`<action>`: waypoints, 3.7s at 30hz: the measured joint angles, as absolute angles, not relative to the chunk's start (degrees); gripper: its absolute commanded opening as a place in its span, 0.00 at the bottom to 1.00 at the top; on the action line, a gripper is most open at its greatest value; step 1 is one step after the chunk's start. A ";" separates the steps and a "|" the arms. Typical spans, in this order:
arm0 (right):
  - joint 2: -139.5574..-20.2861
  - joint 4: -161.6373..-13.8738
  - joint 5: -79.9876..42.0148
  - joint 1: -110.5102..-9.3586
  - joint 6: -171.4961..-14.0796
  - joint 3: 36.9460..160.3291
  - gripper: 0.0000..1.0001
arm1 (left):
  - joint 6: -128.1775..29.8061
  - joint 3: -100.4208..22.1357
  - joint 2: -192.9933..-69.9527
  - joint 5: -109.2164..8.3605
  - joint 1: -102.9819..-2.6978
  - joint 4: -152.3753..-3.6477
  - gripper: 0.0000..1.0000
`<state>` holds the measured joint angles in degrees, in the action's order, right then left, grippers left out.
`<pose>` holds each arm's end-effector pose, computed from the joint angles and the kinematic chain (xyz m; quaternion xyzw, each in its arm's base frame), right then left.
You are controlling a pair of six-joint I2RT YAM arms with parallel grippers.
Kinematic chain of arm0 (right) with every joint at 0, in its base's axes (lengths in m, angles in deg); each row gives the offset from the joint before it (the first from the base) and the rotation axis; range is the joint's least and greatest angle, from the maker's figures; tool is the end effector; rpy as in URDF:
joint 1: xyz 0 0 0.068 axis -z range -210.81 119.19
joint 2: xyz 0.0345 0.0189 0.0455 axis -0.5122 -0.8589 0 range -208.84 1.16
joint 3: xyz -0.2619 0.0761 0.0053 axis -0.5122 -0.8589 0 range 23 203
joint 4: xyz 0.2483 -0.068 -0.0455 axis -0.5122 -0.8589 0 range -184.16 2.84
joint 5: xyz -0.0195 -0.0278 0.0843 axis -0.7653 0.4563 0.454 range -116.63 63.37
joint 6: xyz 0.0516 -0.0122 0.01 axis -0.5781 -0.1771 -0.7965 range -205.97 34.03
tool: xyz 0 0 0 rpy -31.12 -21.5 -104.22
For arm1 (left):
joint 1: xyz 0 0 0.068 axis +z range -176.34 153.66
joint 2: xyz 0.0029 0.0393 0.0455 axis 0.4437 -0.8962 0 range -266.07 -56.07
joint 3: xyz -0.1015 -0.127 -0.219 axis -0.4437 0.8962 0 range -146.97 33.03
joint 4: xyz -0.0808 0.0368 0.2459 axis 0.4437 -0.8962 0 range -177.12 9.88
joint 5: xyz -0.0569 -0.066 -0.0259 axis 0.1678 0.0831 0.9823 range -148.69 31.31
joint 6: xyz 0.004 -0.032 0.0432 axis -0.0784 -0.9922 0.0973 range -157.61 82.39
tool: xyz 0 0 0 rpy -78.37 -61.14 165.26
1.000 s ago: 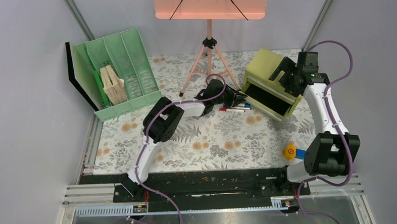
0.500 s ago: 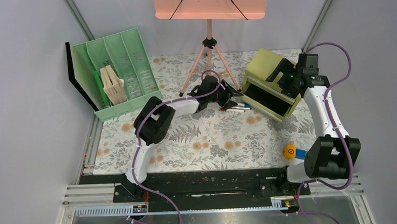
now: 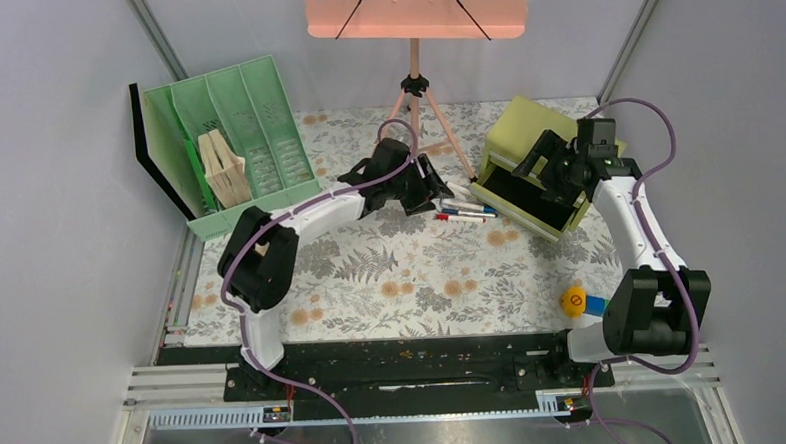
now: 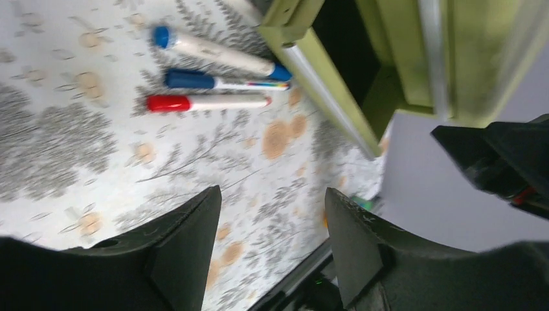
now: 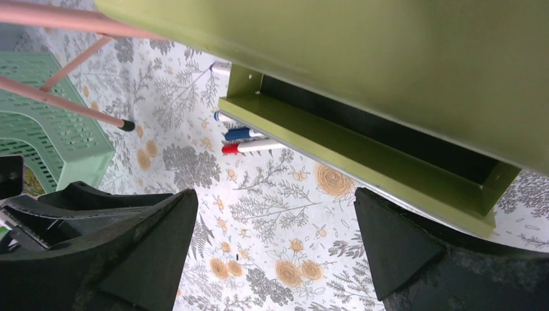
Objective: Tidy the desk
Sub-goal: Open the drawer in the storage box, then pick up the stationery from the center of the board.
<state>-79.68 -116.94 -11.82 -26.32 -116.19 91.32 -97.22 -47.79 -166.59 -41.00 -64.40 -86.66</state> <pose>0.3100 -0.0152 0.3066 0.2208 0.8812 0.2042 0.3647 0.3415 -0.2810 0.2276 -0.0965 0.8789 -0.4265 0.1907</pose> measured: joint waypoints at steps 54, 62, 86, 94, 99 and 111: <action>-76.79 -118.14 -10.95 -27.71 -112.89 85.42 0.99 | -23.43 -39.00 -151.51 -58.35 -75.03 -100.54 0.60; -76.79 -118.19 -10.95 -27.71 -112.37 85.39 0.99 | -19.56 -47.07 -161.56 -54.09 -75.29 -102.03 0.56; -77.25 -119.98 -13.94 -26.14 -111.10 85.39 0.99 | -27.72 -75.59 -187.70 -52.47 -75.00 -110.40 0.55; -80.16 -121.11 -13.90 -26.14 -111.10 85.53 0.99 | -31.96 -78.08 -189.78 -55.09 -74.00 -112.02 0.52; -80.33 -121.20 -13.92 -26.12 -111.12 85.70 0.99 | -33.49 -78.02 -189.78 -55.42 -73.41 -112.34 0.50; -80.33 -121.20 -13.83 -25.84 -111.12 85.83 0.99 | -34.29 -77.95 -190.61 -54.98 -73.30 -115.01 0.39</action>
<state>-80.33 -121.20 -13.83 -25.84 -111.12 85.83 -34.29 -77.95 -190.61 -54.98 -73.30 -115.01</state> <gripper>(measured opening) 0.986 0.470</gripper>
